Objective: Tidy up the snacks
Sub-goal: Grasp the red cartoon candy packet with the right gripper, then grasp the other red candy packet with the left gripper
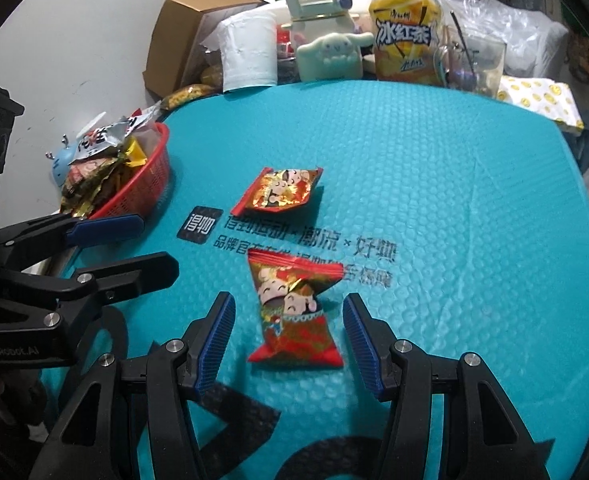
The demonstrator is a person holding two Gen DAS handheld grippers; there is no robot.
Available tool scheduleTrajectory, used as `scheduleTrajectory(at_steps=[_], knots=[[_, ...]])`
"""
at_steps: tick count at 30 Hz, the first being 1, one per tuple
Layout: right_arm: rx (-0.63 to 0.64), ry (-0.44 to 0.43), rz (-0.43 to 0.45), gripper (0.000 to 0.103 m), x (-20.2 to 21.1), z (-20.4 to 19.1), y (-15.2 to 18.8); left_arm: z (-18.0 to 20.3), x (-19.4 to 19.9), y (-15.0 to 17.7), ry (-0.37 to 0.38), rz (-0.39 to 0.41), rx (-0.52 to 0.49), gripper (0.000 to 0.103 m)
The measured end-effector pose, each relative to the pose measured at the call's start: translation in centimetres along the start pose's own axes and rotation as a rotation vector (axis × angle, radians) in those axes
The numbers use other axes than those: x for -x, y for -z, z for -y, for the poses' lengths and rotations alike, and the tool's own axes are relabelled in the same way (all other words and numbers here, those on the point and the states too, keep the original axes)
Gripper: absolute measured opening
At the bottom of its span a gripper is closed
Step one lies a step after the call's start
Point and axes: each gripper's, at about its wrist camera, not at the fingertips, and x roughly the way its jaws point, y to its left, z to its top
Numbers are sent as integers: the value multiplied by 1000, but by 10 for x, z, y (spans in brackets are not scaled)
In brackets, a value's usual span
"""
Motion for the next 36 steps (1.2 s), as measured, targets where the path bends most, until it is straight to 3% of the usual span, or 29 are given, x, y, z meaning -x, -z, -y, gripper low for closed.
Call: scheduleTrajectory(at_steps=[1,6,23,33,36], knots=[[-3,-3,-1,47,-2,2,-1,0,-3,-2,1,-3,-1,63],[-5,5,11,35,-6,11,-7,2,-15,-11,0,-9,-10,63],[-26,98,52,35,-13,54,-31,8,-48,-53,6,11,5,63],[-66,86,51,35,-15,67,-25,3,-89,-58,-25,-78,63,63],[-67,84,55,35,-15,68,-24,5,-90,-57,-49,-73,40,63]])
